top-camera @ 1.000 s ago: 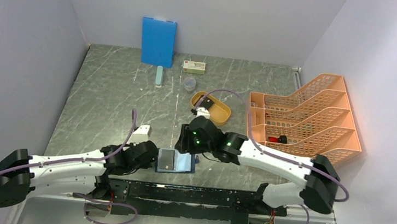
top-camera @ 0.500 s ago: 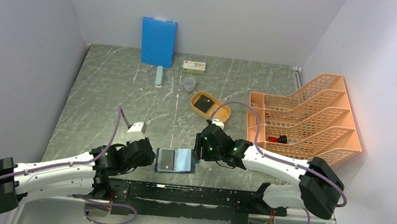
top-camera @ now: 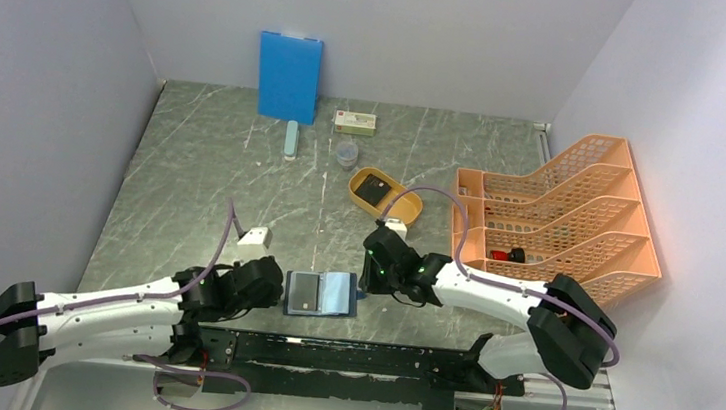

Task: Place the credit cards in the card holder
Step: Close the card holder at the center of the board.

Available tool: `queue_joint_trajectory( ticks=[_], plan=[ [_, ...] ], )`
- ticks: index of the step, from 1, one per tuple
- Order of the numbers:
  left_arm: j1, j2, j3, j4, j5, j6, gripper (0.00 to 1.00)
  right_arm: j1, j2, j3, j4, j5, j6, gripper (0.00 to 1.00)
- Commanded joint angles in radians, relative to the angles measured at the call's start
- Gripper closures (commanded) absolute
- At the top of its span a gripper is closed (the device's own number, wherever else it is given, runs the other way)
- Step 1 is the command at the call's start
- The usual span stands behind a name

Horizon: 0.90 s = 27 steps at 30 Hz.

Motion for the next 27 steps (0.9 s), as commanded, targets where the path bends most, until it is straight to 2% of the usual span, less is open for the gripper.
queue_joint_trajectory(
  ticks=[1, 2, 5, 6, 13, 17, 21, 27],
  plan=[
    [0.005, 0.038, -0.002, 0.107, 0.043, 0.065, 0.69, -0.008, -0.009, -0.002, -0.014, 0.032, -0.013, 0.77],
    [0.005, 0.051, 0.000, 0.123, 0.052, 0.076, 0.69, -0.012, -0.020, -0.007, -0.015, 0.032, -0.016, 0.81],
    [0.006, 0.107, 0.007, 0.168, 0.081, 0.101, 0.70, -0.018, -0.060, -0.018, -0.023, 0.033, -0.015, 0.99],
    [0.006, 0.128, 0.010, 0.181, 0.088, 0.101, 0.71, -0.019, -0.075, -0.020, -0.029, 0.033, -0.015, 1.00],
    [0.008, 0.278, 0.051, 0.324, 0.135, 0.139, 0.74, -0.021, -0.210, 0.027, -0.119, 0.032, -0.031, 1.00],
    [0.011, 0.352, 0.119, 0.337, 0.141, 0.178, 0.76, -0.024, -0.279, 0.083, -0.161, 0.017, -0.042, 1.00],
    [0.014, 0.349, 0.143, 0.301, 0.105, 0.171, 0.76, -0.025, -0.289, 0.114, -0.117, -0.085, -0.043, 1.00],
    [0.031, 0.300, 0.055, 0.271, 0.058, 0.095, 0.78, -0.024, -0.219, 0.101, 0.028, -0.216, -0.003, 1.00]
  ],
)
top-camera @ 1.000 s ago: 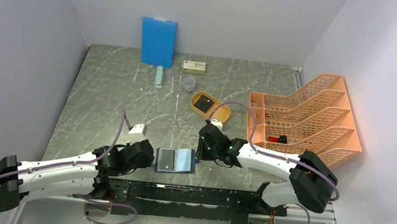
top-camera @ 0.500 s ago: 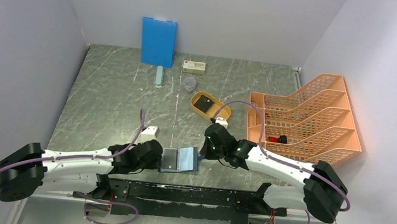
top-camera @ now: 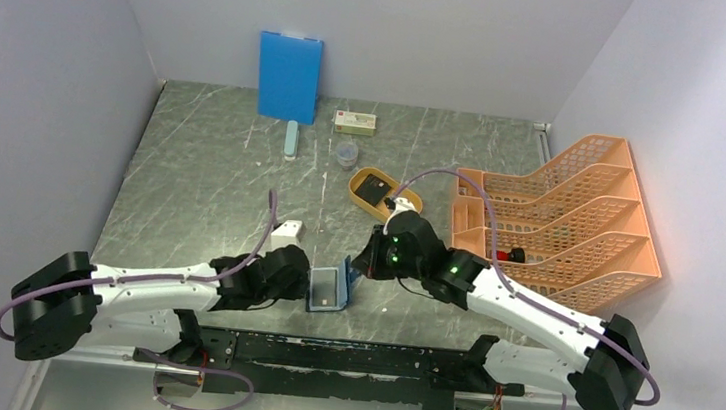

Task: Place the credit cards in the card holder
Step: Close the card holder at the center of the board.

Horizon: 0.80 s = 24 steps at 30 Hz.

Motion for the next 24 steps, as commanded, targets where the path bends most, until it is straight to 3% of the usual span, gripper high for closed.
queue_joint_trajectory(
  ticks=[1, 13, 24],
  plan=[
    [0.023, -0.029, -0.070, -0.018, -0.046, -0.056, 0.78, -0.005, 0.061, 0.002, 0.125, -0.111, 0.027, 1.00],
    [0.049, -0.035, -0.134, -0.002, -0.011, -0.070, 0.83, 0.000, 0.248, -0.024, 0.355, -0.202, 0.114, 1.00],
    [0.057, -0.028, -0.135, -0.002, -0.011, -0.070, 0.85, 0.038, 0.423, 0.026, 0.462, -0.271, 0.153, 1.00]
  ],
)
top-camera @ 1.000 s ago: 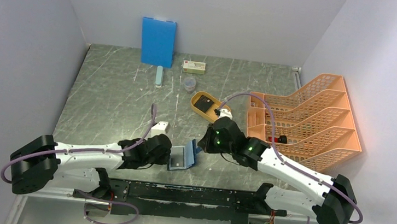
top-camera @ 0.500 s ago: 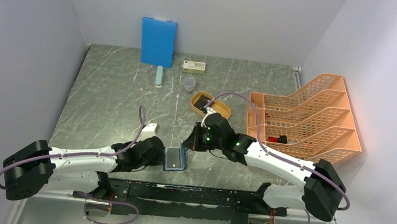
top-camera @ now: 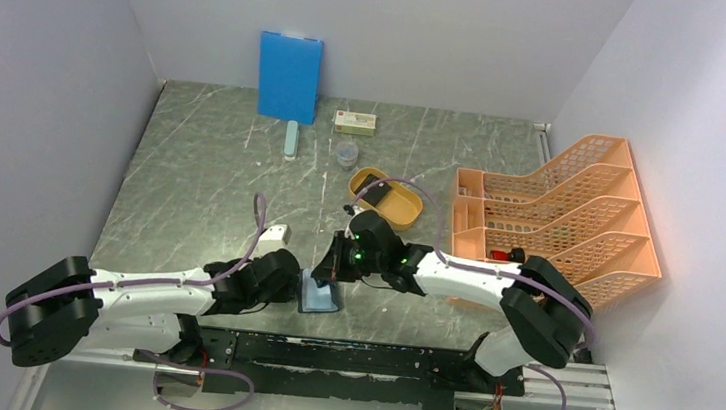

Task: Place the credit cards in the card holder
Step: Close the card holder at the center of the board.

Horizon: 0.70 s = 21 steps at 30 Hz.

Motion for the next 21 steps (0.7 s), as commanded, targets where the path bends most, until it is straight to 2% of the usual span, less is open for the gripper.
queue_joint_trajectory(
  ticks=[1, 10, 14, 15, 19, 21],
  plan=[
    [0.010, 0.006, -0.027, -0.036, 0.005, -0.002, 0.85, 0.013, 0.031, 0.037, 0.040, -0.038, -0.003, 1.00],
    [0.013, -0.051, -0.063, -0.045, 0.001, -0.049, 0.85, 0.060, 0.118, 0.062, 0.129, -0.100, 0.012, 1.00],
    [0.014, -0.075, -0.073, -0.061, -0.003, -0.062, 0.85, 0.083, 0.104, 0.069, 0.122, -0.092, 0.002, 1.00],
    [0.014, -0.083, -0.075, -0.066, -0.007, -0.064, 0.85, 0.086, 0.090, 0.070, 0.111, -0.088, -0.001, 0.97],
    [0.014, -0.108, -0.078, -0.078, -0.018, -0.068, 0.85, 0.087, 0.012, 0.068, 0.050, -0.059, -0.019, 0.60],
    [0.014, -0.111, -0.078, -0.078, -0.020, -0.069, 0.85, 0.087, -0.024, 0.078, 0.003, -0.052, -0.032, 0.50]
  ],
)
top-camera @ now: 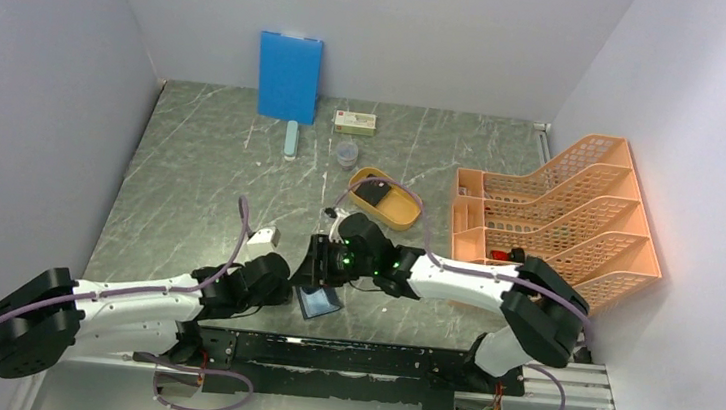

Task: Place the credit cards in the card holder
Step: Close the card holder at the center of the board.

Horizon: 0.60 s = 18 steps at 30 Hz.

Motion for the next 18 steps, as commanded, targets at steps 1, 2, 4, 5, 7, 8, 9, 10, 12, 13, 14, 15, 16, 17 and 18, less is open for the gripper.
queue_joint_trajectory(
  ticks=[1, 2, 4, 5, 7, 8, 9, 10, 12, 13, 14, 15, 16, 17, 18],
  plan=[
    [0.007, -0.009, -0.020, -0.057, -0.019, -0.012, 0.85, 0.002, -0.101, 0.037, -0.095, 0.026, -0.040, 0.49],
    [0.007, -0.006, -0.020, -0.057, -0.020, -0.012, 0.86, 0.001, -0.121, 0.045, -0.126, 0.033, -0.049, 0.46],
    [0.007, 0.000, -0.020, -0.052, -0.020, -0.014, 0.86, 0.002, -0.170, 0.064, -0.218, 0.053, -0.077, 0.44],
    [0.007, 0.002, -0.019, -0.051, -0.019, -0.014, 0.86, 0.001, -0.196, 0.078, -0.262, 0.076, -0.092, 0.44],
    [0.006, 0.005, -0.019, -0.047, -0.020, -0.014, 0.86, -0.003, -0.256, 0.106, -0.358, 0.140, -0.139, 0.44],
    [0.007, 0.005, -0.019, -0.045, -0.021, -0.014, 0.85, -0.007, -0.283, 0.118, -0.406, 0.171, -0.164, 0.44],
    [0.007, 0.005, -0.017, -0.046, -0.021, -0.013, 0.86, -0.016, -0.312, 0.123, -0.447, 0.202, -0.185, 0.44],
    [0.007, 0.005, -0.016, -0.046, -0.023, -0.012, 0.86, -0.032, -0.338, 0.125, -0.480, 0.235, -0.200, 0.44],
    [0.009, 0.007, -0.016, -0.045, -0.027, -0.011, 0.86, -0.076, -0.393, 0.110, -0.535, 0.293, -0.223, 0.45],
    [0.008, 0.008, -0.014, -0.044, -0.027, -0.011, 0.86, -0.097, -0.416, 0.098, -0.561, 0.350, -0.227, 0.46],
    [0.009, 0.010, -0.014, -0.041, -0.027, -0.011, 0.86, -0.129, -0.434, 0.083, -0.584, 0.393, -0.232, 0.47],
    [0.010, 0.013, -0.015, -0.040, -0.028, -0.010, 0.86, -0.158, -0.440, 0.066, -0.598, 0.419, -0.234, 0.49],
    [0.010, 0.016, -0.015, -0.038, -0.029, -0.011, 0.86, -0.187, -0.435, 0.042, -0.599, 0.421, -0.238, 0.51],
    [0.010, 0.020, -0.017, -0.035, -0.028, -0.010, 0.86, -0.214, -0.424, 0.014, -0.586, 0.408, -0.242, 0.55],
    [0.011, 0.026, -0.017, -0.030, -0.028, -0.008, 0.86, -0.235, -0.406, -0.017, -0.560, 0.386, -0.247, 0.60]
  ],
)
